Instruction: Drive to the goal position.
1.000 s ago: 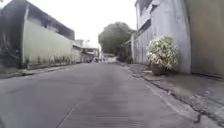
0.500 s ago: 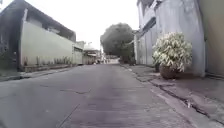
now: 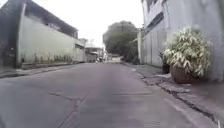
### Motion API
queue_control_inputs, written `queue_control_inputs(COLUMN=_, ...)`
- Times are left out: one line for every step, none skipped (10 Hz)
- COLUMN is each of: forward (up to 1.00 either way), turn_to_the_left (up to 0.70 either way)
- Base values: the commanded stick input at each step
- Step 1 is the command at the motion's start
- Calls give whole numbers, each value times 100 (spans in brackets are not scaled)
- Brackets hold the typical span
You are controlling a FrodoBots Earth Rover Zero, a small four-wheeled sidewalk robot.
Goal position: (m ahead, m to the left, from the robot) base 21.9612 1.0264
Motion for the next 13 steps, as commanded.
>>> queue_control_inputs(forward=100, turn_to_the_left=-21)
queue_control_inputs(forward=100, turn_to_the_left=-4)
queue_control_inputs(forward=100, turn_to_the_left=6)
queue_control_inputs(forward=100, turn_to_the_left=6)
queue_control_inputs(forward=100, turn_to_the_left=6)
queue_control_inputs(forward=100, turn_to_the_left=6)
queue_control_inputs(forward=100, turn_to_the_left=6)
queue_control_inputs(forward=100, turn_to_the_left=6)
queue_control_inputs(forward=100, turn_to_the_left=6)
queue_control_inputs(forward=100, turn_to_the_left=6)
queue_control_inputs(forward=100, turn_to_the_left=6)
queue_control_inputs(forward=100, turn_to_the_left=6)
queue_control_inputs(forward=100, turn_to_the_left=6)
